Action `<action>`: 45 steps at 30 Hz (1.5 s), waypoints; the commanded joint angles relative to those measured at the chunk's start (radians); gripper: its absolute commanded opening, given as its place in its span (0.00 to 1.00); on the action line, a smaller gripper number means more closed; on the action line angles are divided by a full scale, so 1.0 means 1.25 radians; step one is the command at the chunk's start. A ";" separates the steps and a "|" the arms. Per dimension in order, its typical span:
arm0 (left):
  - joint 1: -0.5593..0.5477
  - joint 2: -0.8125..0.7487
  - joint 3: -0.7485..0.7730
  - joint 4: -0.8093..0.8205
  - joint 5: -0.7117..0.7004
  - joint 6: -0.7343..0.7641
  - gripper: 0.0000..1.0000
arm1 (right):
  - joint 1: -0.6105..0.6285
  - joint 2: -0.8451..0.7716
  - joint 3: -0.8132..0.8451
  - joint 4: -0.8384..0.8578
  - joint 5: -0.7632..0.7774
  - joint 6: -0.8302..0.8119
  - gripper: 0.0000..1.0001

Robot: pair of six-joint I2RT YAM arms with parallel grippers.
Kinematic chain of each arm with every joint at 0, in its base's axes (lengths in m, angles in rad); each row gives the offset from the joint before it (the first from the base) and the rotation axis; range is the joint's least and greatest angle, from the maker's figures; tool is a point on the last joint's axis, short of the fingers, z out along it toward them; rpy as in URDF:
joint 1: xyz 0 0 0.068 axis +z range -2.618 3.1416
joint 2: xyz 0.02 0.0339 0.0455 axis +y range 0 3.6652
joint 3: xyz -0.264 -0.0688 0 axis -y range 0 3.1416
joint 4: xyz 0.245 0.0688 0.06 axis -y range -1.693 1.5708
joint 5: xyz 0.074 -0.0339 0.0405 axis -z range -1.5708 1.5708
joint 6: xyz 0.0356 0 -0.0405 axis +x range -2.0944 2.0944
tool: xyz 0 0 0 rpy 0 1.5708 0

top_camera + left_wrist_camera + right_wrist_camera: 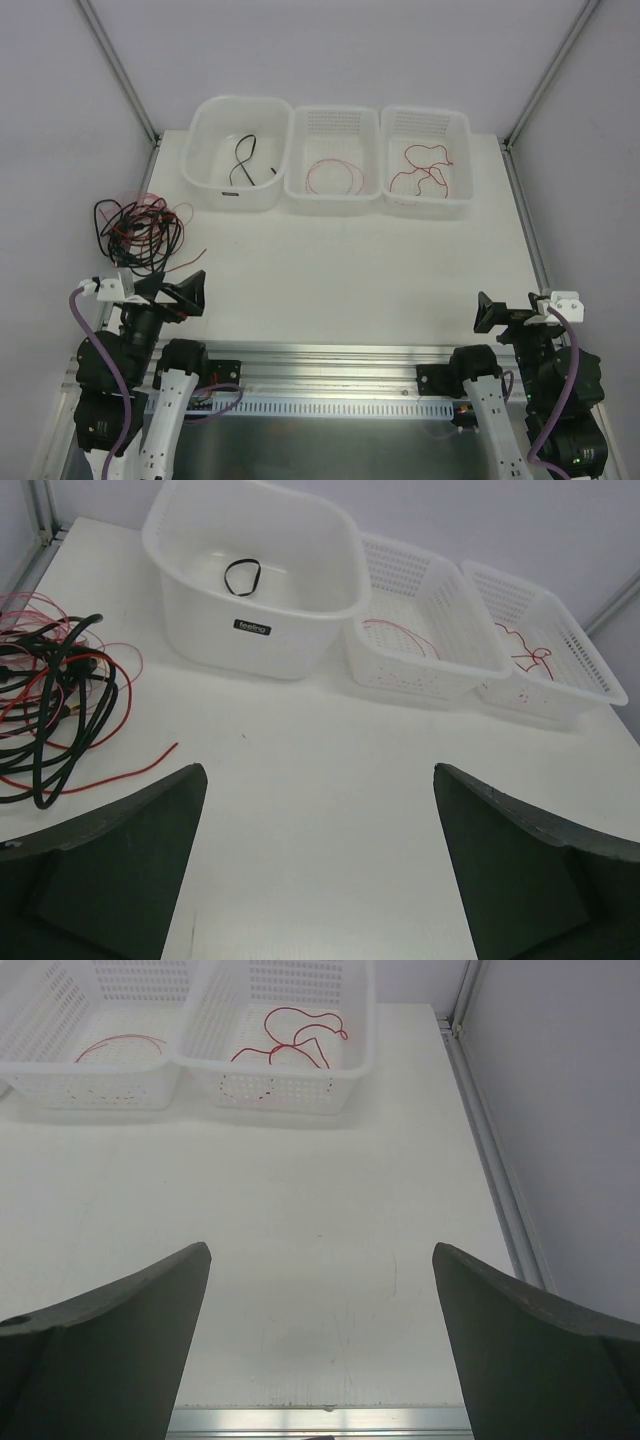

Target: Untangle the cables

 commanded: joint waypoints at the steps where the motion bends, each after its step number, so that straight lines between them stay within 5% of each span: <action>1: -0.002 -0.134 -0.006 -0.003 -0.030 -0.012 0.99 | 0.005 -0.151 0.019 0.017 -0.024 0.003 1.00; 13: -0.002 -0.094 -0.030 -0.001 -0.062 -0.101 0.99 | 0.004 -0.107 0.031 0.026 -0.174 -0.004 1.00; 23: -0.002 0.323 -0.002 -0.001 -0.050 -0.214 0.99 | 0.004 0.122 0.094 -0.017 -0.212 0.085 1.00; 37: 0.078 0.895 0.133 0.100 -0.480 -0.062 0.99 | 0.004 0.192 -0.003 0.067 -0.418 0.184 1.00; 45: 0.191 1.139 0.188 0.271 -0.482 0.004 0.99 | 0.005 0.189 -0.057 0.113 -0.472 0.194 1.00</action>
